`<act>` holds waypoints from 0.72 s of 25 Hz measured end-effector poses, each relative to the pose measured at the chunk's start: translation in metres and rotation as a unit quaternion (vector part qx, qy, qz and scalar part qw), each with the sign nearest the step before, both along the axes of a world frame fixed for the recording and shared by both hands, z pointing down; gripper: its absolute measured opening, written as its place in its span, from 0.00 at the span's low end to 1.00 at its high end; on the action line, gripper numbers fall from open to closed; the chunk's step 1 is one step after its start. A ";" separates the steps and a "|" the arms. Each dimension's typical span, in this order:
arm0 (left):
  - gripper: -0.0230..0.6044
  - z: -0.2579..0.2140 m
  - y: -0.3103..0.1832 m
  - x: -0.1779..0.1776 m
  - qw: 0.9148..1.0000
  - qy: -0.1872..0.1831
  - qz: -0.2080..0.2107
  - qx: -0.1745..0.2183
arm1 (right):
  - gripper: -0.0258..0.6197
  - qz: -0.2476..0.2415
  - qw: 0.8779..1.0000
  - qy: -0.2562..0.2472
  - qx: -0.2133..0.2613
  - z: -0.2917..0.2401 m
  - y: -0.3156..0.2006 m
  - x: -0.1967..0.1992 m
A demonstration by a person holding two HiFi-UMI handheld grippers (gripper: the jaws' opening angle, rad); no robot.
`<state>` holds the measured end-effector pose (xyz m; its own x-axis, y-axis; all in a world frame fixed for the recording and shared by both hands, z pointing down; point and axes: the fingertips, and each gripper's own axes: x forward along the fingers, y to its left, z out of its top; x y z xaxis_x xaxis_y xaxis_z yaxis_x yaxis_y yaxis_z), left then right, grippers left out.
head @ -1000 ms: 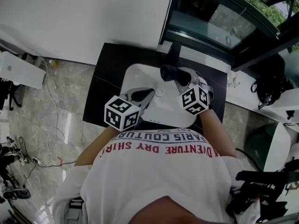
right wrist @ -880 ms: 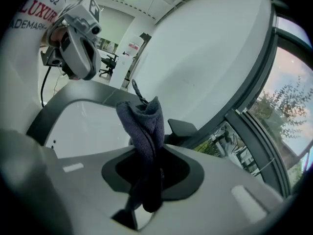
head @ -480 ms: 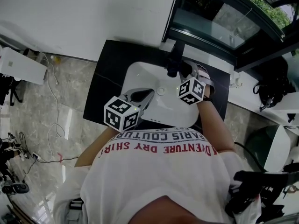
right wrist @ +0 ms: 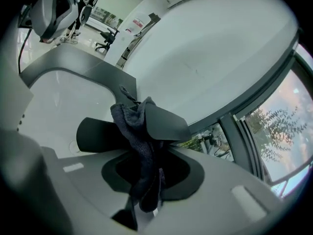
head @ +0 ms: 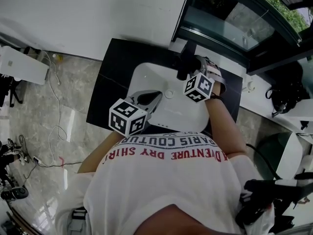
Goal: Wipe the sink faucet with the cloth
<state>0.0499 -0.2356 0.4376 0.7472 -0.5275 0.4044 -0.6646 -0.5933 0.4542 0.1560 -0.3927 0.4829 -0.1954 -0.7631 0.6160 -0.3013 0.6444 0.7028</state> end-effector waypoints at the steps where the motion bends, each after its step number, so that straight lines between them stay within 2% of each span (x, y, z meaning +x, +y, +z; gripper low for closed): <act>1: 0.04 0.000 0.000 0.000 1.000 0.000 0.000 0.000 | 0.17 -0.004 1.000 0.010 0.002 0.000 0.000 -0.001; 10: 0.04 -0.001 0.004 0.002 1.000 0.001 0.008 -0.002 | 0.16 -0.028 0.999 0.044 -0.003 0.002 0.012 -0.002; 18: 0.04 -0.002 0.012 0.006 1.000 0.003 0.016 -0.002 | 0.17 -0.068 0.995 0.077 -0.013 0.010 0.062 -0.004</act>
